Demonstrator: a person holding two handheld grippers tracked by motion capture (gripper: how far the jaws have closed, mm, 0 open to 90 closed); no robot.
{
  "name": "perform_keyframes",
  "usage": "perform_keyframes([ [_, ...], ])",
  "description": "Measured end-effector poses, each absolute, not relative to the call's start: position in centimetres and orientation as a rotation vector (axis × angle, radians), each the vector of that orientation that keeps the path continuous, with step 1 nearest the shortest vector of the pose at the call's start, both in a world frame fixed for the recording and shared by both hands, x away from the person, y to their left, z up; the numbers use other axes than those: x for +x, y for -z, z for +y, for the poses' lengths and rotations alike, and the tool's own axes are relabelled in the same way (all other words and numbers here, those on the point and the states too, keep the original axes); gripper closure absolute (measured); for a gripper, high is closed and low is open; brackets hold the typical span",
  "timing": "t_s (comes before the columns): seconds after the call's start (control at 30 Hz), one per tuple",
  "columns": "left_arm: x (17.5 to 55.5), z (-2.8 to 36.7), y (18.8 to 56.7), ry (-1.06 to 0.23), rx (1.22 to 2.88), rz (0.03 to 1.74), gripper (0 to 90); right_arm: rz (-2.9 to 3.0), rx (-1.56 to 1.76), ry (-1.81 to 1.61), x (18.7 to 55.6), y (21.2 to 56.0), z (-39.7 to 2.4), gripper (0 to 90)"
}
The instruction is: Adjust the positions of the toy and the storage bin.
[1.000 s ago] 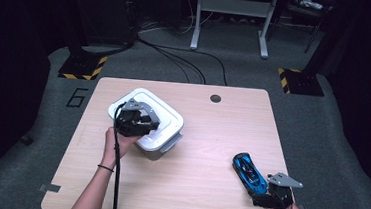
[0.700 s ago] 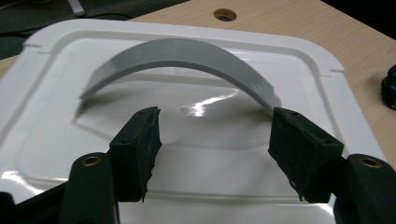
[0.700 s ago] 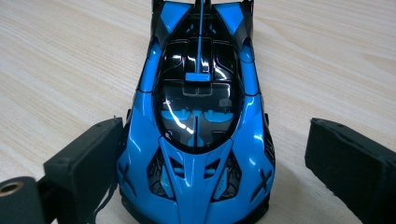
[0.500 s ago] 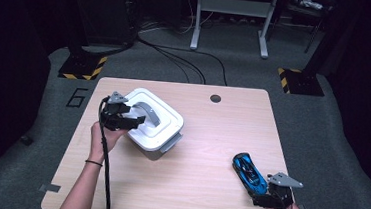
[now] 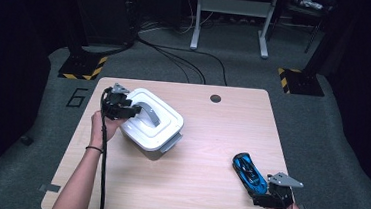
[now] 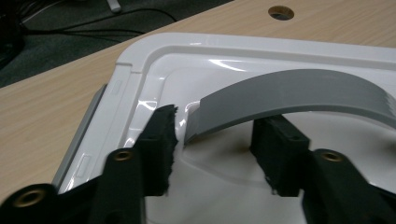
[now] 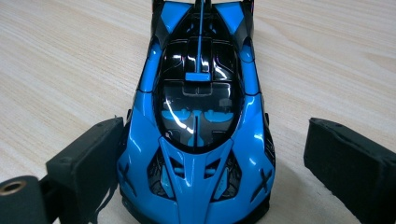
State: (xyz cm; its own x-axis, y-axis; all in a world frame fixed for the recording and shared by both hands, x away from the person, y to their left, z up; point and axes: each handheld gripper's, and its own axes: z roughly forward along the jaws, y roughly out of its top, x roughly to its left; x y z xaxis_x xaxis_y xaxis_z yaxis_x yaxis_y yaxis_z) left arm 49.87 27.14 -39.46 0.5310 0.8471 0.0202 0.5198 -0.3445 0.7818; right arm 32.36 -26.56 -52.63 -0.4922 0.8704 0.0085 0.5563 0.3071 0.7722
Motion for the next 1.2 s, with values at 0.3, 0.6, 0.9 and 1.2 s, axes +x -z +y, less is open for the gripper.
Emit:
perform_keyframes([
  [0.3, 49.9, 25.9, 39.6, -0.612, 2.052, 1.077, 58.8, 2.161, 1.263, -1.031, 32.4, 52.6, -26.6, 5.5],
  [0.6, 50.0, 24.1, 39.8, -0.604, 2.042, 1.048, 58.9, 2.158, 1.265, -1.039, 32.3, 52.6, -26.6, 5.6],
  [0.9, 50.2, 22.0, 40.0, -0.606, 2.017, 1.042, 59.1, 2.152, 1.266, -1.051, 32.3, 52.6, -26.6, 5.6],
  [1.2, 50.4, 19.4, 40.0, -0.586, 2.037, 0.986, 59.1, 2.151, 1.265, -1.052, 32.3, 52.6, -26.6, 5.5],
])
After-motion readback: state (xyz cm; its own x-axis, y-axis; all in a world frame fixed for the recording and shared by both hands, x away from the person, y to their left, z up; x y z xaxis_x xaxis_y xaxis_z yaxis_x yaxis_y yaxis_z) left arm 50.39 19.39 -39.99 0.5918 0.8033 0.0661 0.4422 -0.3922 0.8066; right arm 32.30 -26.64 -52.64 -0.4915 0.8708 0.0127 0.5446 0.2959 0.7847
